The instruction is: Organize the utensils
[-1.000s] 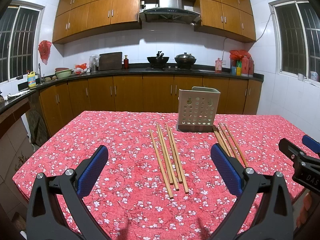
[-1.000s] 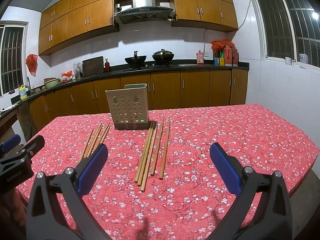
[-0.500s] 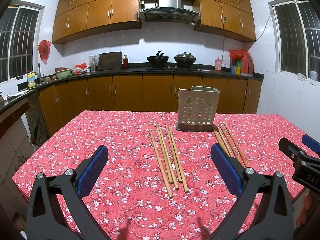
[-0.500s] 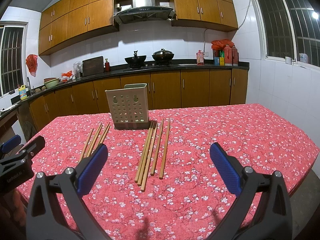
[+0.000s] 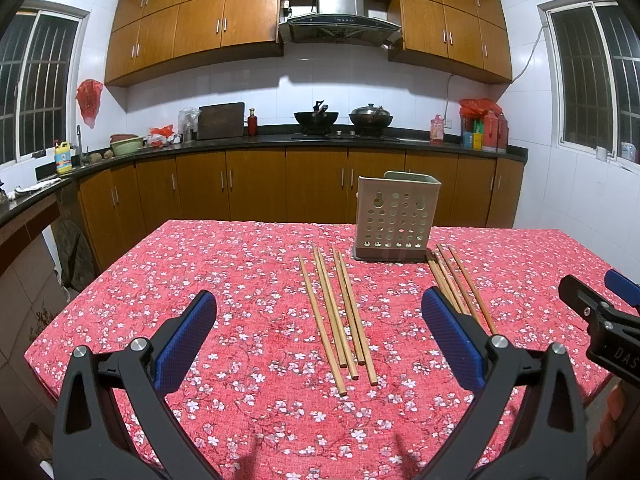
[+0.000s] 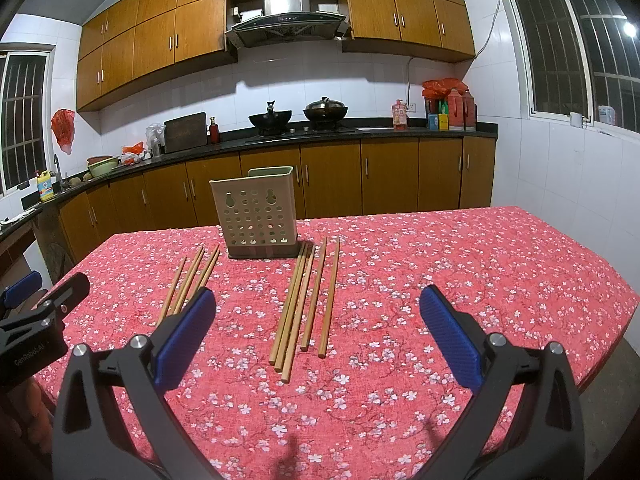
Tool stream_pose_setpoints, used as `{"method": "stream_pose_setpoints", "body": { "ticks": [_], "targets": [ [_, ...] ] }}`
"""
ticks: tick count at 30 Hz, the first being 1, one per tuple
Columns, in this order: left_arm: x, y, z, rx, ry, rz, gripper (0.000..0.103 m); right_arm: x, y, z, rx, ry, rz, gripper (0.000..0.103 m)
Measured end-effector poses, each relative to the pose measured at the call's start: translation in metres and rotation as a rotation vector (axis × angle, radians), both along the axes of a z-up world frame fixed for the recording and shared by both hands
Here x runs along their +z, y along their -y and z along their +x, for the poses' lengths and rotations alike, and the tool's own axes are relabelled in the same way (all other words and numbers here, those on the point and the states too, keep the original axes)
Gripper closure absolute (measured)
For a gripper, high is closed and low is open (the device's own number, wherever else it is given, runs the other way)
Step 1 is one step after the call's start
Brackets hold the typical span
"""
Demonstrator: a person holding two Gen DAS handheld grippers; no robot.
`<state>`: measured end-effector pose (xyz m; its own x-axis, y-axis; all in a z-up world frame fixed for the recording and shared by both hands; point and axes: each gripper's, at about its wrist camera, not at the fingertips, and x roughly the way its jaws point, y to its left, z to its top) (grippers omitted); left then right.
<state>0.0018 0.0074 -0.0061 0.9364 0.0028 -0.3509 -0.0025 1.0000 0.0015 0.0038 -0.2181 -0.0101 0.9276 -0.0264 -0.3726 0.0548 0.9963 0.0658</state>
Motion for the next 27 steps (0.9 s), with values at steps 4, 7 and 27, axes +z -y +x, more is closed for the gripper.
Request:
{"method": "stream_pose_setpoints", "body": {
  "ticks": [4,7,27],
  "targets": [
    [0.000,-0.001,0.000,0.000,-0.001,0.000,0.002,-0.001,0.000,0.000,0.000,-0.001,0.000,0.004],
    [-0.001,-0.001,0.000,0.000,-0.004,-0.001,0.002,-0.004,0.000,0.001,0.001,-0.005,-0.001,0.004],
    [-0.044,-0.048,0.086,0.020,-0.335,-0.154,0.002,-0.051,0.043,0.118,-0.060,-0.395,0.151,0.049]
  ]
}}
